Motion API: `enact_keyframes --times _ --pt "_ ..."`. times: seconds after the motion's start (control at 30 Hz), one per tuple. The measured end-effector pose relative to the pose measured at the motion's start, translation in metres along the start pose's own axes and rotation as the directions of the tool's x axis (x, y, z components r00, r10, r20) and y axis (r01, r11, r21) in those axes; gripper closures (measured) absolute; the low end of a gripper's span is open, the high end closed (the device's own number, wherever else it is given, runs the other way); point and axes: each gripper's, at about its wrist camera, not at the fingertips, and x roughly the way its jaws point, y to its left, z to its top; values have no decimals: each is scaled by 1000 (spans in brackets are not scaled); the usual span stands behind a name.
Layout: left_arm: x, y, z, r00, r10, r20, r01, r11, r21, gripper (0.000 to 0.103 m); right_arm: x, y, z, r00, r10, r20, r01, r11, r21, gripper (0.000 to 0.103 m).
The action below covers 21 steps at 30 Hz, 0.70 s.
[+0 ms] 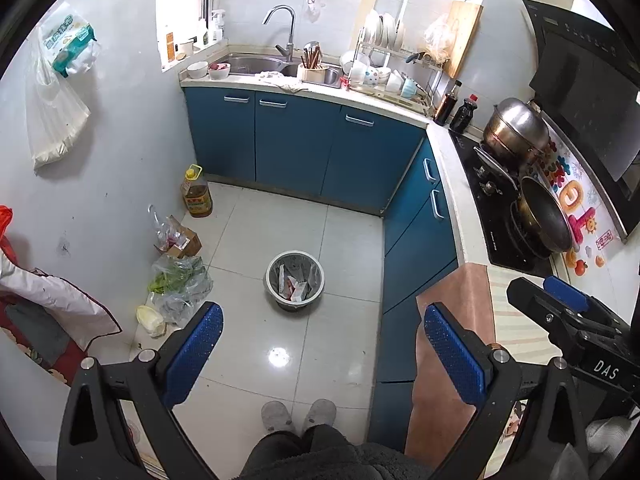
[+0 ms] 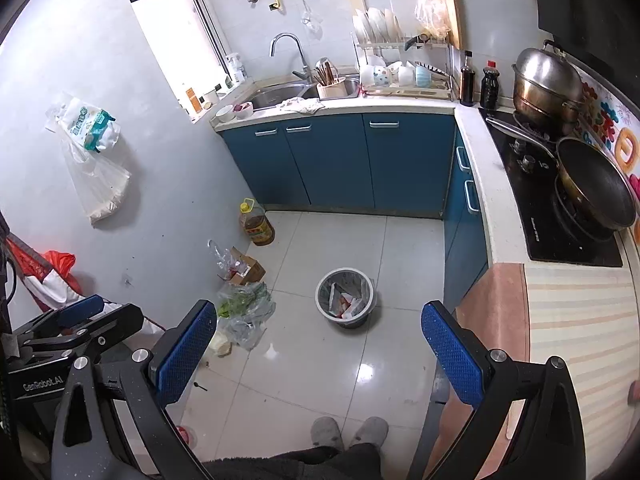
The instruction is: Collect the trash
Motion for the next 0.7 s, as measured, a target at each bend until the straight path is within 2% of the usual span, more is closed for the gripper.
enact_keyframes --times 0.23,0.7 --pt "-5 3 -3 1000 14 13 -14 1000 -11 0 2 0 -5 1000 11 -20 -11 1000 -3 0" --pt "-5 10 0 1000 -1 13 1 999 -37 0 4 2 -7 999 25 -28 -25 1000 3 0"
